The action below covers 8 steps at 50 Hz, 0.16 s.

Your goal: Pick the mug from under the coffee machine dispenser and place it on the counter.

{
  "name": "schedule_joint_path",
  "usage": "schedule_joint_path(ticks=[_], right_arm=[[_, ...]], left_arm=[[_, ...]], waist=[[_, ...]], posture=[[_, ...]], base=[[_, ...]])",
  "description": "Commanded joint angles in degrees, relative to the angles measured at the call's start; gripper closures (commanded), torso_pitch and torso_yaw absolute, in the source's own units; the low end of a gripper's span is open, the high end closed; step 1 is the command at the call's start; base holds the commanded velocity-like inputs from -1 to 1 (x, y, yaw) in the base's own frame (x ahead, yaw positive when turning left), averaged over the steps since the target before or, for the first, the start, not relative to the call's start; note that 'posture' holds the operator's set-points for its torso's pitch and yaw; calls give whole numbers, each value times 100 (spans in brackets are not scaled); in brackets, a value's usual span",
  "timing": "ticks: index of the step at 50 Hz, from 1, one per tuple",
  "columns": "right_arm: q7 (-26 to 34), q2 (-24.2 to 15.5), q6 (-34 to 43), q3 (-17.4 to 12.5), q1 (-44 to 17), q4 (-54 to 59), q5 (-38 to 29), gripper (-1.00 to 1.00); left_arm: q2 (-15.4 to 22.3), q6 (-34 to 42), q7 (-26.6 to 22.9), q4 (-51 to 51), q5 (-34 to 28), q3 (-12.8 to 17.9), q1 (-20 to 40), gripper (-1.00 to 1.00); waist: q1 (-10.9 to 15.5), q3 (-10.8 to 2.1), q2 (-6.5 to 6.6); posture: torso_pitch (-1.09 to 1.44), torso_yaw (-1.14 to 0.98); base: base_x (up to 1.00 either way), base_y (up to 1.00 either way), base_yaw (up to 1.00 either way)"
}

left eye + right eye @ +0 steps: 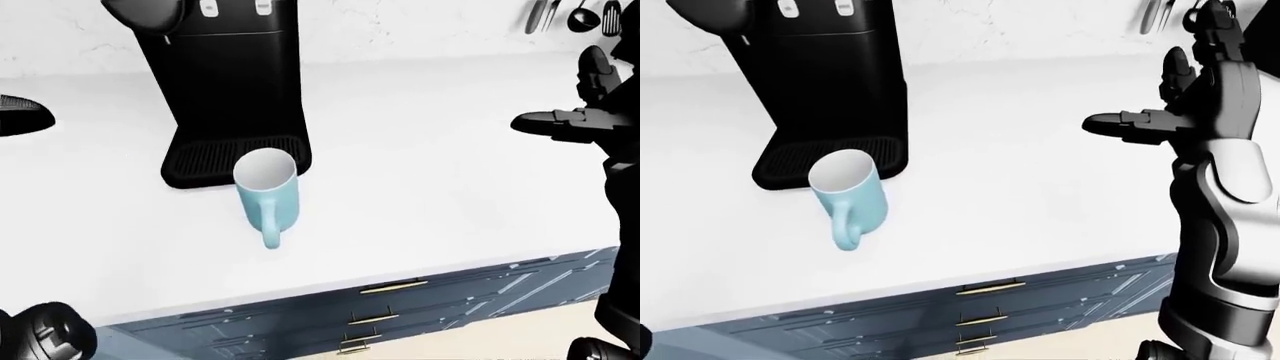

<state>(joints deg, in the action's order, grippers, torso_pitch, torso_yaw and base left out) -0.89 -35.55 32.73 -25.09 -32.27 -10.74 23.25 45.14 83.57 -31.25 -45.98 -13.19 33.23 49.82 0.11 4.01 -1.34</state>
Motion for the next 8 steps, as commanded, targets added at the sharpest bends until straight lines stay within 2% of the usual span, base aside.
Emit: schedule_joint_path(ticks=[1,8], right_arm=[[-14,-121,-159,-97,-153,-162,3,-100],[-8,-119,-177,-91,-136,-156,-6,-100]], left_arm=[[250,-362,359,134,444,144,116,-100],[838,-803,1287,613,1650,552,-47,-100]], waist=[[1,-129,8],[-16,-121,50]], posture=[[0,0],[0,0]], base=[[0,0,0],[0,0,0]])
